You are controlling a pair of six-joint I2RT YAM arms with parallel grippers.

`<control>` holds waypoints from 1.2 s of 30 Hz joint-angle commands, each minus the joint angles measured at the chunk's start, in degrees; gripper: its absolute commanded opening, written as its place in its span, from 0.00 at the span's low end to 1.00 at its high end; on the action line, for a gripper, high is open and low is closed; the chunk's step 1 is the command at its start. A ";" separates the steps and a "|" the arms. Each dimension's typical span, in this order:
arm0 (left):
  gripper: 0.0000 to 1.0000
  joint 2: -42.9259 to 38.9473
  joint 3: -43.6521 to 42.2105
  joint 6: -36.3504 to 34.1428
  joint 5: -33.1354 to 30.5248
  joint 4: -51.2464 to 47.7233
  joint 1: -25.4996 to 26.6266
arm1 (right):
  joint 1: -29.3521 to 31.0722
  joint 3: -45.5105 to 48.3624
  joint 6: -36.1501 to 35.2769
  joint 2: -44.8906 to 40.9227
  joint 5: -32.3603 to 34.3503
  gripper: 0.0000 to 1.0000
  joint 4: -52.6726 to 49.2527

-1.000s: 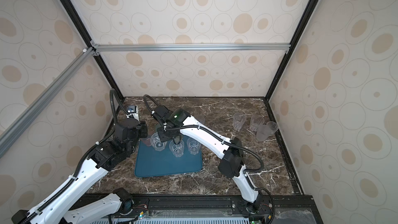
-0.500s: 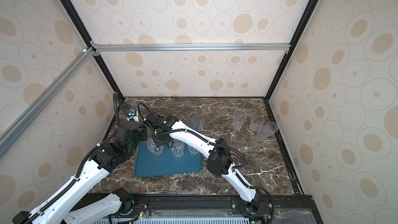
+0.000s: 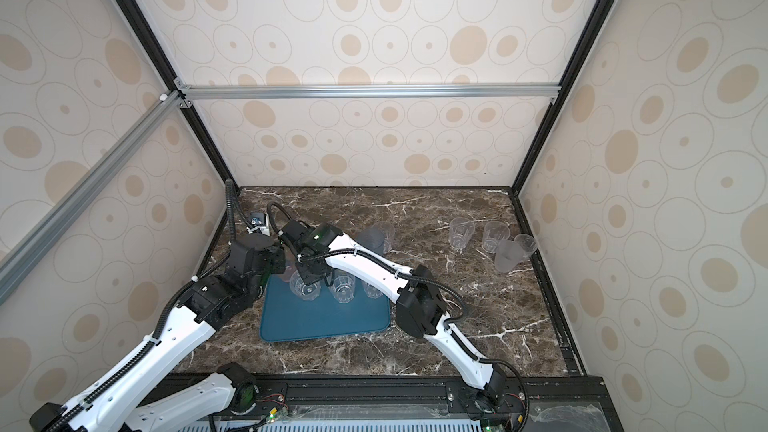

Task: Place the glasses into the tray
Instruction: 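Lower the clear cup beside the other clear cups and open the right gripper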

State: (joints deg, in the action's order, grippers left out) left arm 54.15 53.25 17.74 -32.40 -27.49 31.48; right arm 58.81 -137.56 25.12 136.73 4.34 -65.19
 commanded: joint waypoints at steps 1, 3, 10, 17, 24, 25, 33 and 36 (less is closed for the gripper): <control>0.44 0.99 0.16 0.28 1.56 2.17 -0.20 | 0.96 -0.78 -1.04 1.26 0.98 0.00 -1.43; 0.45 1.26 0.18 0.23 1.67 2.26 -0.36 | 0.85 -0.78 -1.28 1.42 0.98 0.00 -1.72; 0.45 2.34 0.37 -0.02 2.09 3.00 -0.55 | 0.50 -0.17 -1.83 1.68 0.65 0.00 -2.13; 0.45 2.87 0.27 -0.05 2.43 3.31 -0.71 | 0.42 -0.43 -2.45 1.88 0.53 0.10 -2.14; 0.45 3.05 0.13 0.01 2.54 3.23 -0.74 | 0.37 -0.69 -2.10 1.29 -0.64 0.17 -1.88; 0.44 2.93 0.18 -0.07 2.48 3.15 -0.82 | 0.42 -0.78 -2.05 1.03 -0.78 0.18 -1.87; 0.45 2.74 1.88 -0.09 2.35 2.71 -0.83 | -0.01 -1.94 -1.49 -4.06 -0.74 0.26 -2.05; 0.45 1.79 1.74 -1.21 3.76 5.14 -0.82 | -0.55 -0.57 -1.46 -7.29 -0.43 0.27 -1.25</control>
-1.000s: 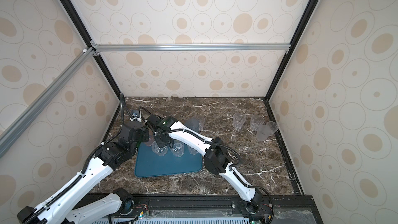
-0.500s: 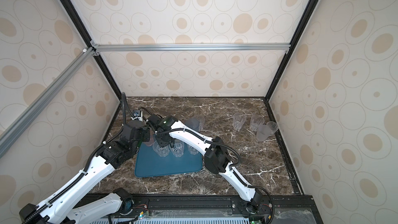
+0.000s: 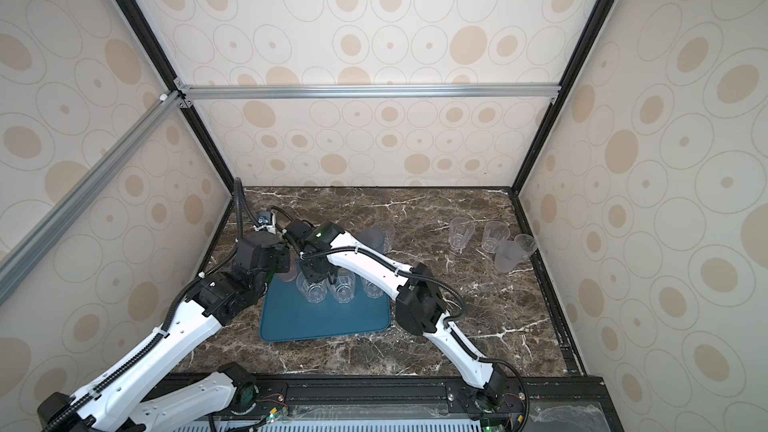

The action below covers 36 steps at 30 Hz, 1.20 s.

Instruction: Place the glasses into the tray

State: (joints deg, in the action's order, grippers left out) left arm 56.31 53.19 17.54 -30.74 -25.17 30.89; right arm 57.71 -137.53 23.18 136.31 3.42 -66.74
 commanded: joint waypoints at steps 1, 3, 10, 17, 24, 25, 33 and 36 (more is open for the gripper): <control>0.45 -0.90 1.27 -1.66 3.03 4.46 -0.22 | 0.34 0.31 0.51 -7.96 0.82 0.27 0.78; 0.45 -2.31 -0.66 -3.33 5.98 8.55 -0.22 | -0.18 3.01 0.68 -10.73 1.64 0.27 2.29; 0.45 -4.89 -3.76 -3.58 11.33 17.69 0.16 | -3.31 14.31 1.79 -20.03 3.68 0.27 7.19; 0.48 -2.86 -4.06 -4.69 13.16 23.32 2.19 | -7.77 23.81 1.99 -28.91 6.44 0.28 10.05; 0.58 5.43 -1.43 -5.98 10.95 27.30 8.45 | -17.12 33.26 0.73 -37.00 5.30 0.29 10.57; 0.59 7.16 -0.65 -6.56 10.42 27.75 9.80 | -18.97 34.89 0.64 -38.23 4.96 0.29 11.17; 0.62 21.93 8.67 -10.82 10.17 27.10 17.72 | -33.99 43.43 -0.44 -44.49 2.47 0.29 13.87; 0.63 27.03 12.48 -11.63 10.43 25.72 19.67 | -39.26 46.11 -1.01 -45.13 2.85 0.30 14.38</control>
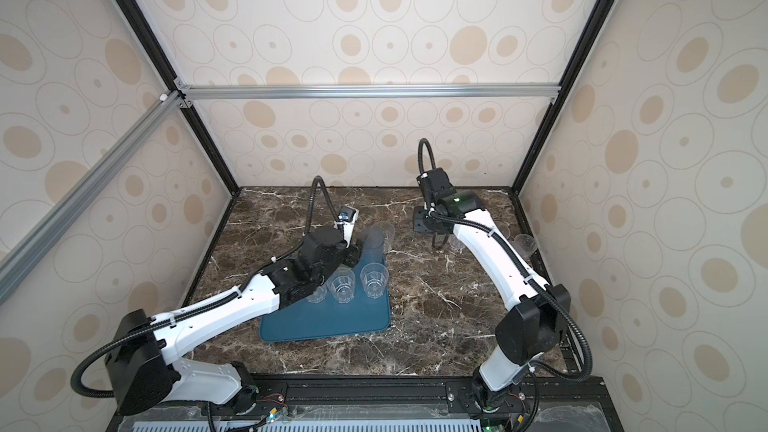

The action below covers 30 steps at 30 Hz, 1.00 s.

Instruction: Place the glasses into the tray

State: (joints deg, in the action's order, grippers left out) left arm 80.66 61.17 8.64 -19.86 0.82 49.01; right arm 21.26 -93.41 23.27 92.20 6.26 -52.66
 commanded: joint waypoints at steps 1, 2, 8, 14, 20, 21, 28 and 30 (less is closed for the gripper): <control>0.64 4.27 5.54 -3.16 -0.36 -0.68 2.25 | -4.44 3.01 -1.34 -1.22 0.28 0.31 0.93; 0.64 5.98 6.89 -3.57 -0.48 -1.10 2.99 | -6.18 3.93 -1.23 -1.24 0.41 0.31 1.43; 0.66 13.66 13.28 -4.78 -1.62 -3.54 6.10 | -13.23 4.80 -0.90 2.00 1.37 0.40 3.22; 0.68 19.85 19.14 -5.13 -2.63 -8.70 7.44 | -15.52 0.44 -1.63 9.38 1.06 0.43 2.48; 0.71 21.73 20.31 -4.78 -3.43 -11.71 7.66 | -15.44 -3.14 -1.71 15.42 -2.21 0.43 2.50; 0.71 21.73 20.23 -4.69 -3.65 -12.01 7.69 | -15.32 -3.70 -1.80 16.19 -2.31 0.43 2.39; 0.73 20.67 19.19 -4.52 -4.96 -12.55 7.75 | -15.27 -8.19 -3.26 21.60 -1.67 0.43 1.32; 0.74 20.36 19.17 -4.44 -5.12 -13.00 7.68 | -15.11 -9.50 -3.92 23.34 -0.72 0.43 0.90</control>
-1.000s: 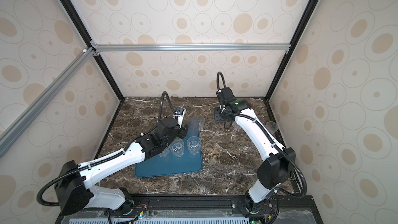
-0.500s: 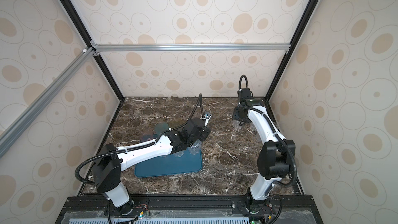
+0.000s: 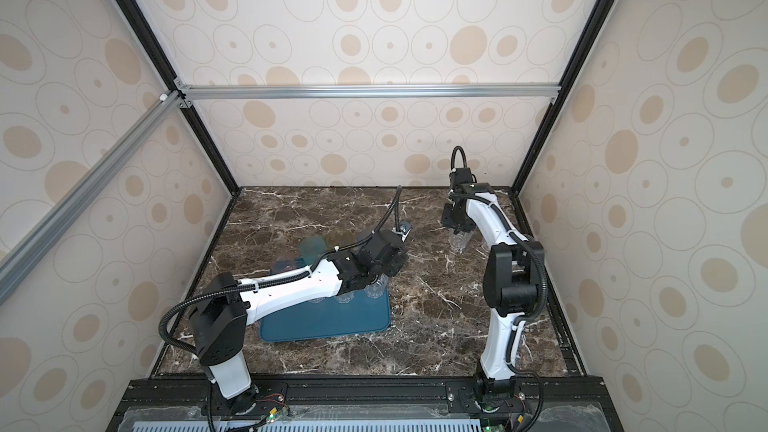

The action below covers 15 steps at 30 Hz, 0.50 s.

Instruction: Place the glasses into the tray

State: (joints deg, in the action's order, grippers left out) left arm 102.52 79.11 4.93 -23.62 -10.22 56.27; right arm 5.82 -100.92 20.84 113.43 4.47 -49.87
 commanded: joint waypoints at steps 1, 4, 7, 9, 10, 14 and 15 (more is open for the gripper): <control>0.74 -1.61 1.14 -0.71 -1.54 -2.07 0.42 | 0.30 -2.60 -1.75 2.76 1.46 0.43 -1.99; 0.74 -2.24 0.71 -0.85 -1.93 -2.31 0.42 | 0.38 -4.91 -2.59 4.85 2.52 0.42 -3.10; 0.74 -2.65 0.34 -0.97 -2.01 -2.28 0.42 | 0.50 -6.74 -2.97 6.92 3.42 0.41 -3.74; 0.74 -2.80 0.25 -0.89 -2.04 -2.35 0.42 | 0.55 -7.58 -3.26 8.29 3.42 0.38 -4.06; 0.74 -2.92 0.18 -0.89 -2.04 -2.43 0.42 | 0.50 -7.92 -3.35 8.86 3.53 0.38 -4.31; 0.74 -3.80 -0.51 -1.04 -2.55 -2.11 0.40 | 0.83 -8.36 -3.69 10.31 3.53 0.30 -4.70; 0.74 -4.03 -0.74 -1.06 -2.73 -2.00 0.41 | 0.95 -8.23 -3.83 10.40 3.46 0.27 -4.60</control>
State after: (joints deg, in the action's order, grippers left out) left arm 101.06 78.78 4.89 -24.91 -11.70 56.29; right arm 6.22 -108.01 17.80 122.69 7.11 -52.38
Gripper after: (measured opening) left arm 0.738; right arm 0.290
